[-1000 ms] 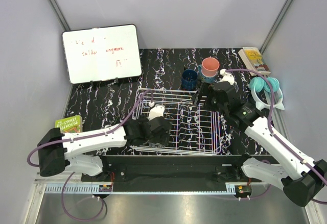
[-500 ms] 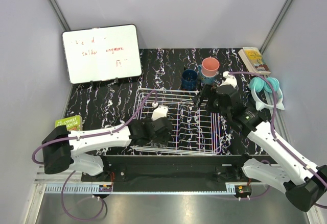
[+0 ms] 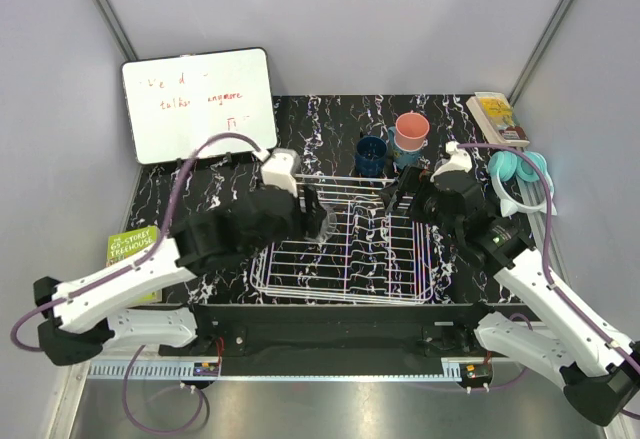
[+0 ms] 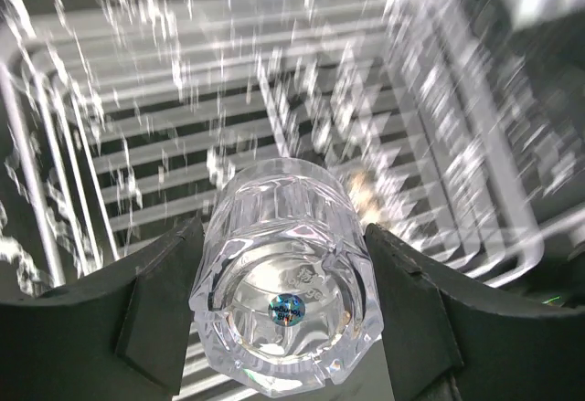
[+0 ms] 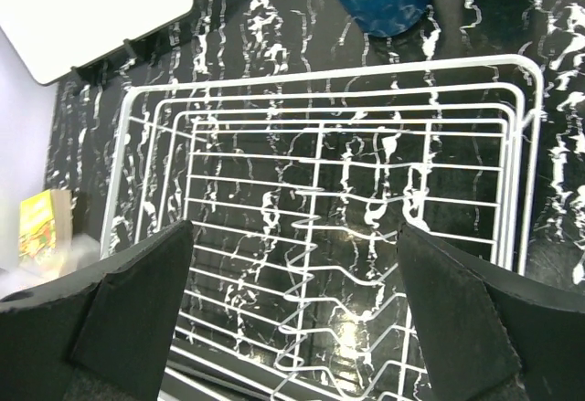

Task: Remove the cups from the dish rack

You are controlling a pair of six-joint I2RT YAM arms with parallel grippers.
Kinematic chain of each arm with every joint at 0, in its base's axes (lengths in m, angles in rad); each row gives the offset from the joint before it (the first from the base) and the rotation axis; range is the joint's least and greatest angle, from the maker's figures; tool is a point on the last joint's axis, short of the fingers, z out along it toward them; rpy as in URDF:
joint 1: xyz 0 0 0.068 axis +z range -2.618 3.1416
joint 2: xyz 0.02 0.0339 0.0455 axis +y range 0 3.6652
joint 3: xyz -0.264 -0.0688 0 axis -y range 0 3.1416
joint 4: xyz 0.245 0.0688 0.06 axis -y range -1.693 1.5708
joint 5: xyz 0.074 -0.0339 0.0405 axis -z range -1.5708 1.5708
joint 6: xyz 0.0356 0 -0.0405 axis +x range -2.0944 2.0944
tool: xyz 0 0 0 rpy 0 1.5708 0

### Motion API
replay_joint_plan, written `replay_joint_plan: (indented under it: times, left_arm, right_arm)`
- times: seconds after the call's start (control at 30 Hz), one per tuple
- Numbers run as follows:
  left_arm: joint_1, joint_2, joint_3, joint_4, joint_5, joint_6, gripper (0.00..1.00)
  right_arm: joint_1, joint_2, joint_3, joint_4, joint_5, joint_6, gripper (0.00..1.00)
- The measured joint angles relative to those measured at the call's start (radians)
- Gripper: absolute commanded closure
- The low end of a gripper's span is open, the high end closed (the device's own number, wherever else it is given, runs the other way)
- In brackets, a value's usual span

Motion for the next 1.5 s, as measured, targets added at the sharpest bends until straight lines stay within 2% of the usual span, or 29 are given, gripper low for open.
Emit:
replay_joint_plan:
  times: [0.1, 0.2, 0.37, 0.5, 0.67, 0.9, 1.17, 1.2, 1.37, 1.5]
  left_arm:
    - [0.082, -0.063, 0.019, 0.058, 0.029, 0.040, 1.00]
    - [0.183, -0.100, -0.008, 0.131, 0.118, 0.052, 1.00]
    - [0.351, -0.155, -0.172, 0.338, 0.349, 0.029, 1.00]
    - [0.442, -0.157, -0.272, 0.508, 0.544, -0.026, 1.00]
    - [0.518, -0.136, -0.356, 0.803, 0.762, -0.138, 1.00]
    - [0.582, -0.017, -0.438, 1.162, 0.948, -0.323, 1.00]
    - [0.583, 0.040, -0.452, 1.277, 1.025, -0.408, 1.00]
    - [0.583, 0.040, -0.452, 1.286, 1.029, -0.410, 1.00]
    - [0.583, 0.040, -0.452, 1.302, 1.038, -0.424, 1.00]
    - [0.583, 0.040, -0.455, 1.304, 1.041, -0.427, 1.00]
  right_arm:
    - [0.001, -0.013, -0.011, 0.023, -0.032, 0.000, 0.00]
    - [0.003, -0.034, -0.042, 0.065, -0.089, 0.000, 0.01]
    - [0.004, -0.083, -0.104, 0.175, -0.218, 0.012, 0.02]
    - [0.004, -0.090, -0.129, 0.279, -0.323, 0.038, 0.02]
    - [0.005, -0.090, -0.153, 0.398, -0.425, 0.070, 0.04]
    - [0.005, -0.085, -0.166, 0.506, -0.502, 0.104, 0.05]
    - [0.005, -0.055, -0.165, 0.580, -0.541, 0.114, 0.06]
    - [0.005, -0.043, -0.164, 0.594, -0.548, 0.117, 0.07]
    - [0.017, 0.028, -0.164, 0.649, -0.569, 0.132, 0.30]
    - [0.045, 0.078, -0.153, 0.681, -0.580, 0.141, 0.36]
